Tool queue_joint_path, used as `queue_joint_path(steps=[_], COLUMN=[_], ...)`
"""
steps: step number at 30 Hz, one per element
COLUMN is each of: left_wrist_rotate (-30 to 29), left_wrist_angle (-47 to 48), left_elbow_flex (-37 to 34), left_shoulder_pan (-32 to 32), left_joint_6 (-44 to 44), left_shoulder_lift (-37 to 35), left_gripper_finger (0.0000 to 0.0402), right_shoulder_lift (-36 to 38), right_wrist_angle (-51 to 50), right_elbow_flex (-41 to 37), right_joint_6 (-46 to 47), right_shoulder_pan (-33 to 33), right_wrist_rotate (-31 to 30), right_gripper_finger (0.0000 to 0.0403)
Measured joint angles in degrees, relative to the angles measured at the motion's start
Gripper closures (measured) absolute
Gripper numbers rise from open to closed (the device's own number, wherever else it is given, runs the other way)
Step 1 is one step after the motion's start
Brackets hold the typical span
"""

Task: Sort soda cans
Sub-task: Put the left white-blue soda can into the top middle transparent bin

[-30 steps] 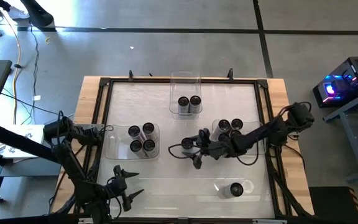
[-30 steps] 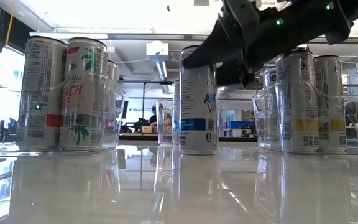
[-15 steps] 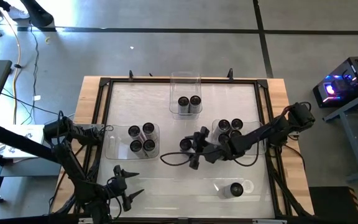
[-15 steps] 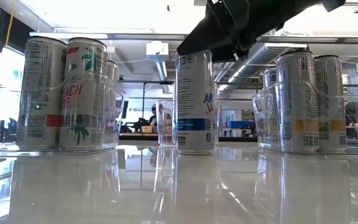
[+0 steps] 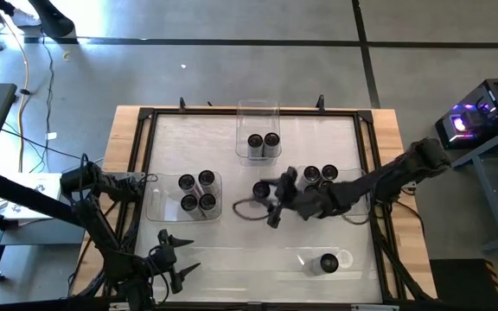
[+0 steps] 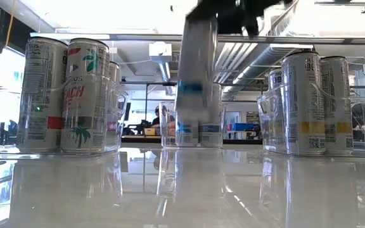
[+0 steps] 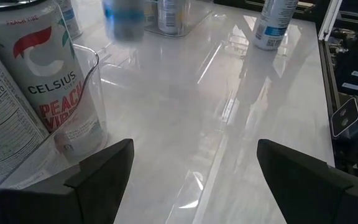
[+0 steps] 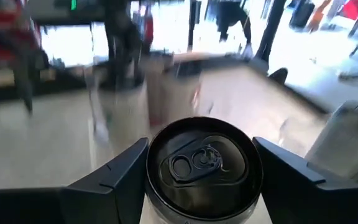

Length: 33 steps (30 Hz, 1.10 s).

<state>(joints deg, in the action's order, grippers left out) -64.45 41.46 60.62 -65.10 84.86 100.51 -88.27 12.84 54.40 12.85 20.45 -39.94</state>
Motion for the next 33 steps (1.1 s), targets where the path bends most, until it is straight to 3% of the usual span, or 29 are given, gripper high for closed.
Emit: queue_joint_path(steps=[5, 10, 15, 21, 27, 33], left_wrist_rotate=[-0.4, -3.2, -3.0, -0.6, -0.9, -2.2], left_wrist_angle=[-1.9, -6.6, -6.6, -7.2, -9.3, -9.7], left_elbow_flex=[0.0, 0.0, 0.0, 0.0, 0.0, 0.0], left_shoulder_pan=[0.4, 2.1, 5.8, 9.4, 10.9, 10.8], left_joint_6=[0.0, -3.3, -10.7, -24.4, -36.8, -40.7], left_shoulder_lift=[-0.1, -2.2, -6.7, -14.7, -23.4, -27.5], left_gripper_finger=[0.0067, 0.0067, 0.0067, 0.0067, 0.0067, 0.0067], right_shoulder_lift=[5.9, 9.1, 8.9, 4.3, -1.5, -5.3], right_wrist_angle=[-1.5, -9.9, -13.5, -12.5, -12.5, -13.9], right_elbow_flex=[5.8, 15.3, 19.0, 14.2, 14.1, 14.1], right_joint_6=[-6.6, -13.6, -14.9, -10.1, -10.0, -10.3], right_shoulder_pan=[-3.7, -14.5, -31.2, -46.9, -48.8, -48.6], right_wrist_rotate=[-0.5, 1.6, 13.9, 25.6, 30.4, 31.5], right_gripper_finger=[0.0169, 0.0169, 0.0169, 0.0169, 0.0169, 0.0169])
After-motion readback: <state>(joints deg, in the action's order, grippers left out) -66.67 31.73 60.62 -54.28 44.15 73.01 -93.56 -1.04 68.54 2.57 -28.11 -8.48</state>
